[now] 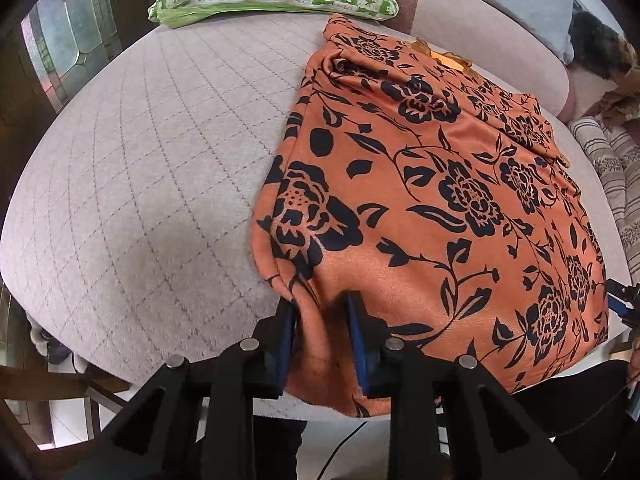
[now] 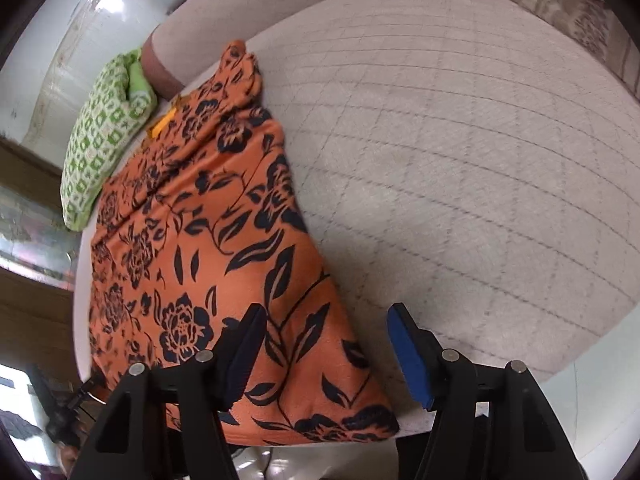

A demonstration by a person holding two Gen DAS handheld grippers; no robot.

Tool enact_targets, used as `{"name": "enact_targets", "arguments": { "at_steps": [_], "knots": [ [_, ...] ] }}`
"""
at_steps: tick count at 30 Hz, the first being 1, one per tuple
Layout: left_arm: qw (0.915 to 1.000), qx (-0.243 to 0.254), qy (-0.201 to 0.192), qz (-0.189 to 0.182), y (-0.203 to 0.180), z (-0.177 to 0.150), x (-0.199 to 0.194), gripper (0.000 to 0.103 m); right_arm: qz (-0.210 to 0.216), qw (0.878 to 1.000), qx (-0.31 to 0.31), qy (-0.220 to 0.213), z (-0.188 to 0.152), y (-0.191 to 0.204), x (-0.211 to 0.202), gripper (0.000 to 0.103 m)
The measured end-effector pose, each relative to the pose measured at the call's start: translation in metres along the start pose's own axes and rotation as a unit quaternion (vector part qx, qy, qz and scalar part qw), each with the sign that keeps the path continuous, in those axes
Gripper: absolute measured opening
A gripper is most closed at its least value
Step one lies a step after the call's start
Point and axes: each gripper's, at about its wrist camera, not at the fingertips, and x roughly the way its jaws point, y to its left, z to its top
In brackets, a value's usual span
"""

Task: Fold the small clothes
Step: 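Grasp the blouse hem with the left gripper while the right gripper grasps the hem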

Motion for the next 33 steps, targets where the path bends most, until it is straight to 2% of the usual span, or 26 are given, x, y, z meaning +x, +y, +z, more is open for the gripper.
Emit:
{"name": "enact_targets", "arguments": {
  "at_steps": [1,2,4,5,6,7,10,12,15,18,21,25,27,29,31,33],
  "knots": [
    [1.0,-0.001,-0.001,-0.001,0.0,0.0,0.0,0.026,-0.007,1.0,-0.014,-0.002,-0.002,0.005,0.002,0.065],
    [1.0,-0.002,-0.003,-0.004,0.0,0.0,-0.001,0.019,-0.013,1.0,-0.028,-0.002,-0.004,0.01,0.003,0.062],
    [0.9999,0.003,-0.008,-0.011,-0.002,0.0,-0.002,0.011,-0.028,0.998,-0.06,0.002,-0.01,0.022,0.006,0.035],
    [0.9999,0.008,-0.008,-0.011,-0.003,0.0,-0.002,0.01,-0.042,0.996,-0.079,0.002,-0.013,0.028,0.007,0.031],
    [0.9999,0.008,-0.008,-0.013,-0.003,0.0,-0.003,0.009,-0.047,0.994,-0.098,0.001,-0.017,0.033,0.006,0.015],
    [0.9997,0.005,-0.009,-0.023,-0.002,0.001,-0.006,0.009,-0.032,0.993,-0.109,0.009,-0.019,0.036,0.004,0.008],
    [0.9986,0.007,-0.021,-0.049,-0.001,0.003,-0.02,0.008,-0.001,0.993,-0.115,0.021,-0.023,0.041,-0.005,0.008],
    [0.9978,0.008,-0.028,-0.06,0.001,0.008,-0.031,0.008,0.031,0.995,-0.096,0.022,-0.018,0.038,-0.014,0.008],
    [0.9959,0.001,-0.041,-0.081,0.004,0.019,-0.047,0.008,0.115,0.993,-0.039,0.007,-0.004,0.026,-0.037,0.008],
    [0.9954,0.009,-0.052,-0.079,-0.001,0.023,-0.055,0.008,0.158,0.987,-0.015,-0.007,0.003,0.021,-0.049,0.008],
    [0.9962,0.022,-0.05,-0.068,-0.007,0.019,-0.051,0.009,0.144,0.989,-0.021,0.004,-0.002,0.021,-0.04,0.008],
    [0.9986,0.032,-0.016,-0.038,-0.012,0.01,-0.027,0.01,0.149,0.988,-0.004,0.028,-0.014,0.017,-0.019,0.008],
    [0.9992,0.037,0.003,-0.013,-0.016,0.009,-0.014,0.016,0.153,0.988,0.008,0.026,-0.017,0.014,-0.012,0.008],
    [0.9989,0.044,0.016,0.0,-0.019,0.01,-0.006,0.036,0.143,0.989,0.017,0.03,-0.021,0.014,-0.005,0.011],
    [0.9983,0.052,0.025,0.008,-0.024,0.009,0.001,0.043,0.126,0.992,0.001,0.022,-0.024,0.018,-0.004,0.011],
    [0.9981,0.052,0.027,0.02,-0.029,0.009,0.007,0.043,0.107,0.994,-0.013,0.018,-0.026,0.022,-0.003,0.012]
  ]
}}
